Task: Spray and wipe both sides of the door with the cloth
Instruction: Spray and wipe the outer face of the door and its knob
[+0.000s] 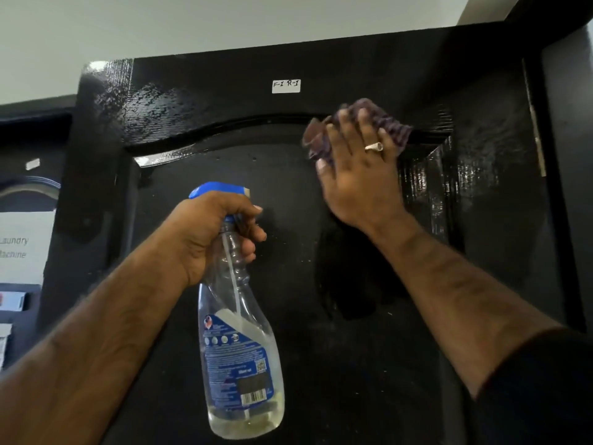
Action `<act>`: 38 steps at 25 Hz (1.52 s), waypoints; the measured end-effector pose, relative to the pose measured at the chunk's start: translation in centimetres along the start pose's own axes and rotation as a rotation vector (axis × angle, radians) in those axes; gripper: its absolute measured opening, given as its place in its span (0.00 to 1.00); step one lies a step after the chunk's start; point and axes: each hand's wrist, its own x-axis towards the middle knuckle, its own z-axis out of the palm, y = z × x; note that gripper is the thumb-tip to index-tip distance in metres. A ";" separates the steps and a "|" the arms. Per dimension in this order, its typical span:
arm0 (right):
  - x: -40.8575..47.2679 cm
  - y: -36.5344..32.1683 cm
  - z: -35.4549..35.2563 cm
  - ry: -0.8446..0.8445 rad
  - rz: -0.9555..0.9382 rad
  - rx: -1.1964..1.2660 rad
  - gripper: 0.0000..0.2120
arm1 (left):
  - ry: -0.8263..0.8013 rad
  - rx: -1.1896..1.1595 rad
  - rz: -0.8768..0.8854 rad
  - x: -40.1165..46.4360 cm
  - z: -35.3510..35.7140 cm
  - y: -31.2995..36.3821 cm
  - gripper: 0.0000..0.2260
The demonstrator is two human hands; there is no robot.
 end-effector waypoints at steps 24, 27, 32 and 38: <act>-3.9 -3.2 1.3 -0.088 -0.631 0.018 0.28 | -0.024 0.064 -0.044 0.4 -9.8 -0.6 0.05; 2.5 -5.0 2.8 0.083 -0.165 -0.047 0.29 | 0.016 0.012 -0.026 0.1 -12.1 -0.4 0.04; -1.9 -15.1 4.1 -0.078 -0.475 0.052 0.30 | 0.070 -0.021 0.006 0.1 -15.0 0.2 0.02; -6.2 -11.4 2.2 -0.260 -1.038 0.141 0.26 | 0.072 -0.035 -0.013 0.3 -17.6 0.3 0.03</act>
